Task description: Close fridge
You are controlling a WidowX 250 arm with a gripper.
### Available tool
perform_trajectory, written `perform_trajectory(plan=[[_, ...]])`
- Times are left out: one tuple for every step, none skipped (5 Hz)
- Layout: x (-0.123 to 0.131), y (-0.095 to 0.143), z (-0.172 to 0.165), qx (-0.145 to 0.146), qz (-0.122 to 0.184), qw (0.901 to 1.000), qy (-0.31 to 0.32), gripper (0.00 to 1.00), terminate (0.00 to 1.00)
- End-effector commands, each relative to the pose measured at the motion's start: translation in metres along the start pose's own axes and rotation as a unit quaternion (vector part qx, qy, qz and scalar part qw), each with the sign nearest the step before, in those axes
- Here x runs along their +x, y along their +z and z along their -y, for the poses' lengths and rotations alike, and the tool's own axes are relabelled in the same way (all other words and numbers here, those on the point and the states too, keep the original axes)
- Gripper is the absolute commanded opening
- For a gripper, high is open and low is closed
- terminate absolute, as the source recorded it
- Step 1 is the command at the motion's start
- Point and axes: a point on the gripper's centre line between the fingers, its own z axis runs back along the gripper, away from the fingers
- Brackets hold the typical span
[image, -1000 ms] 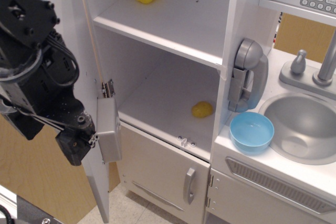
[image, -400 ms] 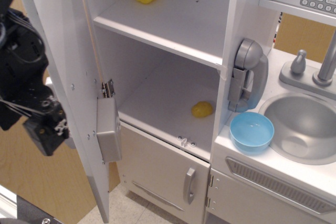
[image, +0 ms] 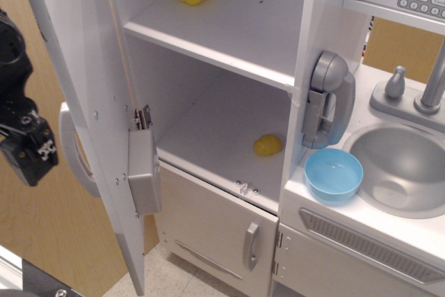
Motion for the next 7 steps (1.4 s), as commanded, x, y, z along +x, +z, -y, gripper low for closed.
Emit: perform_trajectory(plan=[[0.032, 0.006, -0.04, 0.021, 0.003, 0.9993, 0.032, 1.0, 0.0], [0.051, 0.006, -0.048, 0.019, 0.01, 0.9981, 0.058, 1.0, 0.0], [0.07, -0.005, -0.045, 0.027, -0.001, 0.9967, 0.076, 1.0, 0.0], [0.082, -0.007, -0.035, 0.012, -0.015, 0.997, 0.075, 1.0, 0.0], [0.098, -0.009, -0.017, -0.015, -0.014, 0.9971, 0.073, 1.0, 0.0], [0.116, -0.011, -0.002, -0.029, -0.017, 0.9958, 0.085, 1.0, 0.0], [0.136, -0.01, 0.006, -0.03, -0.012, 0.9946, 0.099, 1.0, 0.0]])
